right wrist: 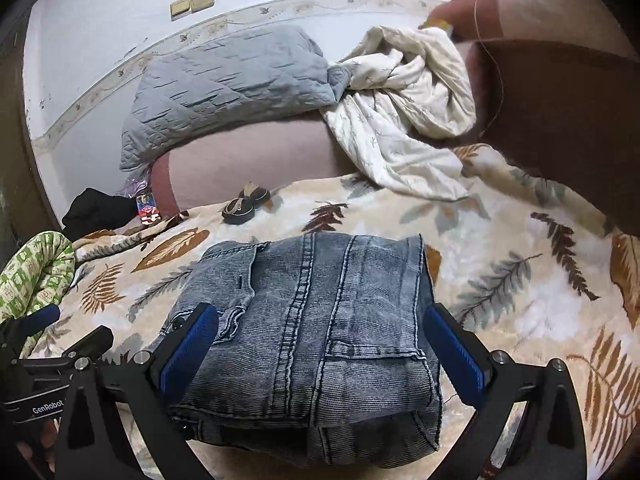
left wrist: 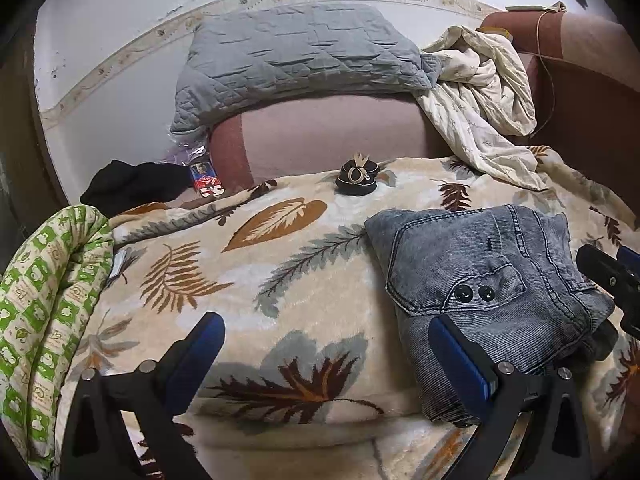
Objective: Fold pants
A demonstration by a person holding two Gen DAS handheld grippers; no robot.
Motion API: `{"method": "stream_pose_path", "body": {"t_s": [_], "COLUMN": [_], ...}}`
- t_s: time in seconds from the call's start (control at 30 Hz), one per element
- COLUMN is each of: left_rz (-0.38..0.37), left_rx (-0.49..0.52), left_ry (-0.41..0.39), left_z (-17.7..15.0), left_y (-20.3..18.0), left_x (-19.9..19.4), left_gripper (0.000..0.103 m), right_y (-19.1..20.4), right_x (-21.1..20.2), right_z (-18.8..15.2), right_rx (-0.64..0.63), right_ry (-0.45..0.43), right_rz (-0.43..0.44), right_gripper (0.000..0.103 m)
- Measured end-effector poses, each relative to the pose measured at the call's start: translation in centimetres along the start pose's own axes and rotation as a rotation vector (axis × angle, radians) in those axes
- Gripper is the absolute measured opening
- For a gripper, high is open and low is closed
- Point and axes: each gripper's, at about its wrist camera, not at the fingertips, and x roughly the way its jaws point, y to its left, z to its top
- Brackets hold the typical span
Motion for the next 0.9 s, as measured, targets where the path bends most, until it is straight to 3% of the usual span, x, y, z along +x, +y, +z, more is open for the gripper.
{"method": "stream_pose_path", "body": {"t_s": [0.9], "left_rz": [-0.004], "left_rx": [-0.029], "left_ry": [-0.028], "left_z": [0.14], "left_y": [0.23], "left_x": [-0.46], "left_gripper": [0.103], "right_y": [0.55], "right_x": [-0.18], "right_z": [-0.30], "right_rx": [-0.033], "right_ry": [-0.017], "right_rz": [-0.010], "right_gripper": [0.102]}}
